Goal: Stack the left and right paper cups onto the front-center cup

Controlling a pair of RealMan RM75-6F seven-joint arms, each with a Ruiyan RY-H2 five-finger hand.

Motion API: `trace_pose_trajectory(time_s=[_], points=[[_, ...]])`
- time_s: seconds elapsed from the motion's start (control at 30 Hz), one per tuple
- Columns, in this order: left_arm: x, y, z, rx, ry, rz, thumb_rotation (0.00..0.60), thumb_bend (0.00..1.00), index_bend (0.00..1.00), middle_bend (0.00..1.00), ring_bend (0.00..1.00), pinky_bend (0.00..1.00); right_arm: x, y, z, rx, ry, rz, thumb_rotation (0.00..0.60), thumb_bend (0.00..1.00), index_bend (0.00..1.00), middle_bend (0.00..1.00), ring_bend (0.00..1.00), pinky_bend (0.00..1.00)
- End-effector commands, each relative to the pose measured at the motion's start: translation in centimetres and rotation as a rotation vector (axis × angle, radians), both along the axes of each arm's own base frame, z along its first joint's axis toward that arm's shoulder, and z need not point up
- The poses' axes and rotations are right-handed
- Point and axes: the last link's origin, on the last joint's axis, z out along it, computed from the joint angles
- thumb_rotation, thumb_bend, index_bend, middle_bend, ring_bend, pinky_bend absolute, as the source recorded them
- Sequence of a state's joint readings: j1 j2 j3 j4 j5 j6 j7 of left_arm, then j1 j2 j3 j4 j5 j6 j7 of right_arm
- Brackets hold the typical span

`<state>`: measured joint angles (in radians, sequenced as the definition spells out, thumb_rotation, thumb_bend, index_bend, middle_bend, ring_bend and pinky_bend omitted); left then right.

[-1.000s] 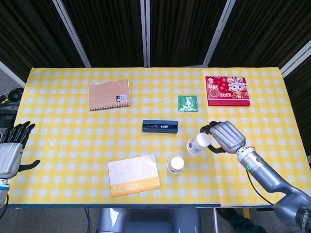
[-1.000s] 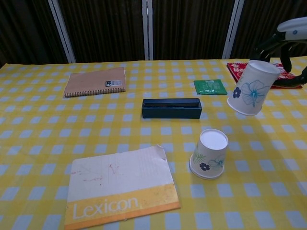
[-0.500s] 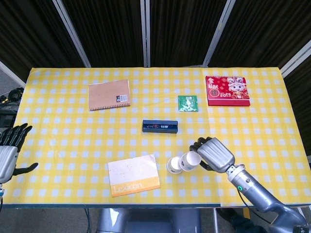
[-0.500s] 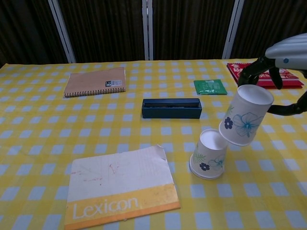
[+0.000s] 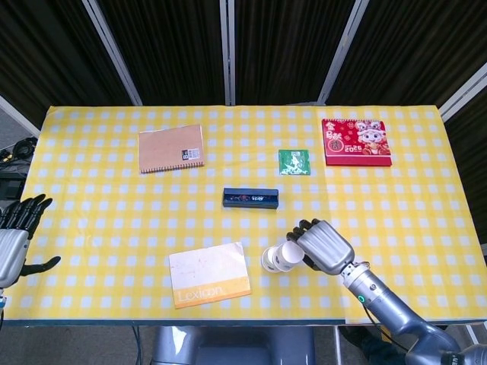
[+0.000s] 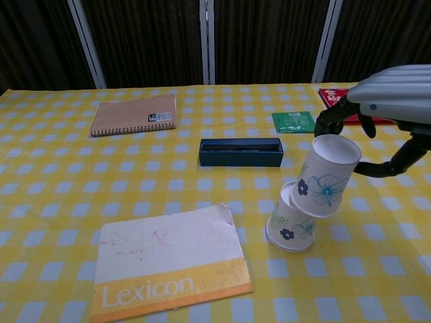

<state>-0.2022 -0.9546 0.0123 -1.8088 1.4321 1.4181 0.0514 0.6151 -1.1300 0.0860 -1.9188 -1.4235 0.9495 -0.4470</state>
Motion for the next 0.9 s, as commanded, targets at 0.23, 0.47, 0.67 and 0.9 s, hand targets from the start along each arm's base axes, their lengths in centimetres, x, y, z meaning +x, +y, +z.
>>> trace_pose_trajectory(time_s=[0.23, 0.47, 0.67, 0.9], points=[[0.0, 0.1, 0.0, -0.003, -0.001, -0.007, 0.600, 0.00, 0.00, 0.00, 0.00, 0.00, 0.0, -0.5, -0.6, -0.009, 0.006, -0.008, 0.600, 0.31, 0.34, 0.39, 0.33, 0.49], [-0.1, 0.1, 0.1, -0.003, -0.004, -0.006, 0.600, 0.00, 0.00, 0.00, 0.00, 0.00, 0.0, 0.0, -0.9, 0.046, 0.023, -0.029, 0.600, 0.12, 0.10, 0.15, 0.16, 0.37], [-0.2, 0.1, 0.1, -0.004, -0.006, -0.002, 0.600, 0.00, 0.00, 0.00, 0.00, 0.00, 0.0, 0.4, -0.2, 0.041, 0.030, -0.029, 0.600, 0.07, 0.05, 0.07, 0.09, 0.30], [-0.3, 0.1, 0.2, 0.004, -0.012, -0.004, 0.600, 0.00, 0.00, 0.00, 0.00, 0.00, -1.5, 1.4, 3.6, -0.092, 0.026, -0.018, 0.600, 0.04, 0.05, 0.04, 0.02, 0.11]])
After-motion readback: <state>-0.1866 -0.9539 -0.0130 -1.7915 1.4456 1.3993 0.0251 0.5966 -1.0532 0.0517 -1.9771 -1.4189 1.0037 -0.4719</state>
